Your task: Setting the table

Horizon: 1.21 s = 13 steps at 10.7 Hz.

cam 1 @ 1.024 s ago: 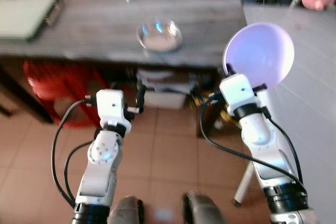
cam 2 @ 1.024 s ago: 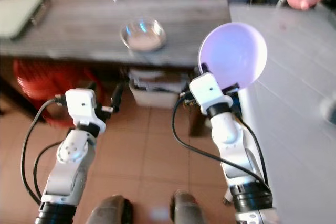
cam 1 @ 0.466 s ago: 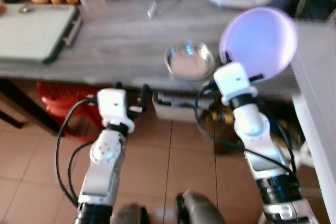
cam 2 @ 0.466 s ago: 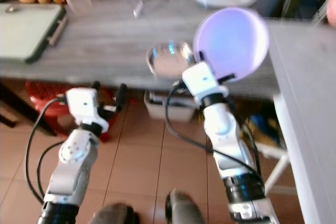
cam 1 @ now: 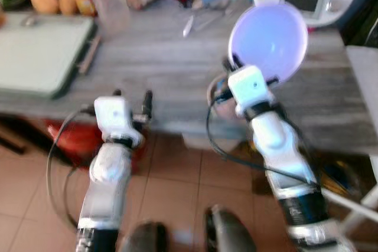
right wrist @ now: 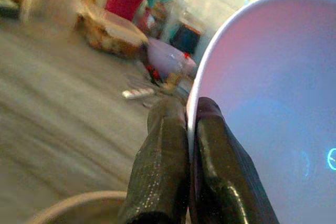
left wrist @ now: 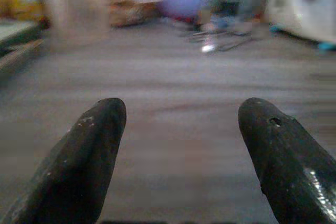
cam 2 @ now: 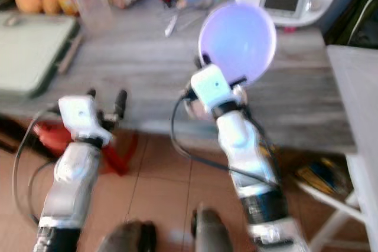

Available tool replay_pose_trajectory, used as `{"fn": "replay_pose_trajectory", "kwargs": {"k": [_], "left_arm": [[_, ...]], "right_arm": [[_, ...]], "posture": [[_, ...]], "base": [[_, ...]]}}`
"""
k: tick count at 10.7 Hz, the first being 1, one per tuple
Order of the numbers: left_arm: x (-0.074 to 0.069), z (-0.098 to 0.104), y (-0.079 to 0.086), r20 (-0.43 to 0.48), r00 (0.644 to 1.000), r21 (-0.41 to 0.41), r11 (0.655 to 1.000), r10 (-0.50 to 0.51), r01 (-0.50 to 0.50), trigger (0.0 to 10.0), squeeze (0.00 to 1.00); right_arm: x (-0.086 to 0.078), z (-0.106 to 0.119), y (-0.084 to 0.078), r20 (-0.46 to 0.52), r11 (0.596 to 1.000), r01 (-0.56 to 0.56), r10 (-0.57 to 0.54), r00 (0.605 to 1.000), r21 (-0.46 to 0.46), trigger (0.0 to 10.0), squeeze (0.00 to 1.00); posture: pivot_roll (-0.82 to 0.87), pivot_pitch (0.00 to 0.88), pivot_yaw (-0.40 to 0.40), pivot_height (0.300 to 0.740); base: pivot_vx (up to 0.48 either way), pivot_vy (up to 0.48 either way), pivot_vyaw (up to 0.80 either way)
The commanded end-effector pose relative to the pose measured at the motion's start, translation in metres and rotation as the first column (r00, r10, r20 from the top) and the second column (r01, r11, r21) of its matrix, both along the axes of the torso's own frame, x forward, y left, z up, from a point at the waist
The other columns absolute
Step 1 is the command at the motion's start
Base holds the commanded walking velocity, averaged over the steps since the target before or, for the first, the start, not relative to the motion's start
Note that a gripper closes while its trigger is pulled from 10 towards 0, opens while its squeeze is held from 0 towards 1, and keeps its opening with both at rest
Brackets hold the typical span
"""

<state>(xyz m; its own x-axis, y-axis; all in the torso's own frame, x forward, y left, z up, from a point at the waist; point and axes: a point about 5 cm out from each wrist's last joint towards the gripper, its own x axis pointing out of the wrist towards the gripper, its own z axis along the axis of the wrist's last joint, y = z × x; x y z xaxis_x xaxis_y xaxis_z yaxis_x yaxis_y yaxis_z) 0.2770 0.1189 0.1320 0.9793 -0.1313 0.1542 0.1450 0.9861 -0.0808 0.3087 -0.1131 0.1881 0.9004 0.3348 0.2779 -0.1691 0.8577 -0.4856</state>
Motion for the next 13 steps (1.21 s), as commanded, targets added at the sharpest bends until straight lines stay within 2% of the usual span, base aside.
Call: {"fn": "replay_pose_trajectory", "kwargs": {"k": [1, 2, 3, 5, 6, 7, 9, 13], "left_arm": [[-0.003, 0.003, 0.010, 0.005, 0.999, 0.013, 0.999, 0.045, -0.045, 10.0, 0.00], [-0.007, 0.002, 0.017, 0.001, 0.998, 0.029, 0.998, 0.061, -0.061, 10.0, 0.00], [-0.015, -0.004, 0.023, -0.025, 0.997, 0.040, 0.996, 0.075, -0.074, 10.0, 0.00], [-0.029, -0.008, 0.019, -0.045, 0.998, 0.065, 0.997, 0.042, -0.039, 10.0, 0.00], [-0.028, -0.007, 0.024, -0.049, 0.997, 0.063, 0.996, 0.065, -0.062, 10.0, 0.00], [-0.029, -0.007, 0.027, -0.056, 0.996, 0.061, 0.996, 0.073, -0.070, 10.0, 0.00], [-0.033, -0.006, 0.026, -0.071, 0.996, 0.061, 0.997, 0.052, -0.048, 10.0, 0.00], [-0.032, -0.006, 0.026, -0.082, 0.996, 0.064, 0.997, 0.038, -0.032, 10.0, 0.00]], "right_arm": [[-0.002, 0.007, 0.009, 0.010, 0.997, -0.065, 0.064, 0.998, 0.042, 10.0, 0.00], [-0.003, 0.006, 0.013, -0.024, 0.990, -0.122, 0.124, 0.992, 0.067, 10.0, 0.00], [-0.008, 0.002, 0.025, -0.062, 0.969, -0.241, 0.244, 0.968, 0.058, 10.0, 0.00], [-0.010, -0.003, 0.036, -0.123, 0.941, -0.334, 0.337, 0.933, 0.047, 10.0, 0.00], [-0.010, -0.004, 0.037, -0.142, 0.934, -0.350, 0.357, 0.923, 0.067, 10.0, 0.00], [-0.009, -0.008, 0.035, -0.174, 0.936, -0.350, 0.352, 0.920, 0.042, 10.0, 0.00], [-0.001, -0.017, 0.027, -0.262, 0.951, -0.307, 0.304, 0.916, 0.028, 10.0, 0.00], [0.003, -0.029, 0.027, -0.331, 0.946, -0.324, 0.306, 0.893, 0.002, 10.0, 0.00]], "posture": [[-0.04, 0.167, 0.010, 0.740], [-0.03, 0.172, 0.007, 0.740], [-0.03, 0.178, 0.005, 0.740], [-0.02, 0.193, -0.001, 0.740], [-0.01, 0.199, -0.006, 0.740], [-0.01, 0.210, -0.008, 0.740], [-0.01, 0.213, -0.005, 0.740], [0.00, 0.209, 0.003, 0.740]], "base": [[0.000, 0.000, 0.00], [0.000, 0.000, 0.00], [0.000, 0.000, 0.00], [0.000, 0.000, 0.00], [0.000, 0.000, 0.00], [0.000, 0.000, 0.00], [0.000, 0.000, 0.00], [0.000, 0.000, 0.00]]}}
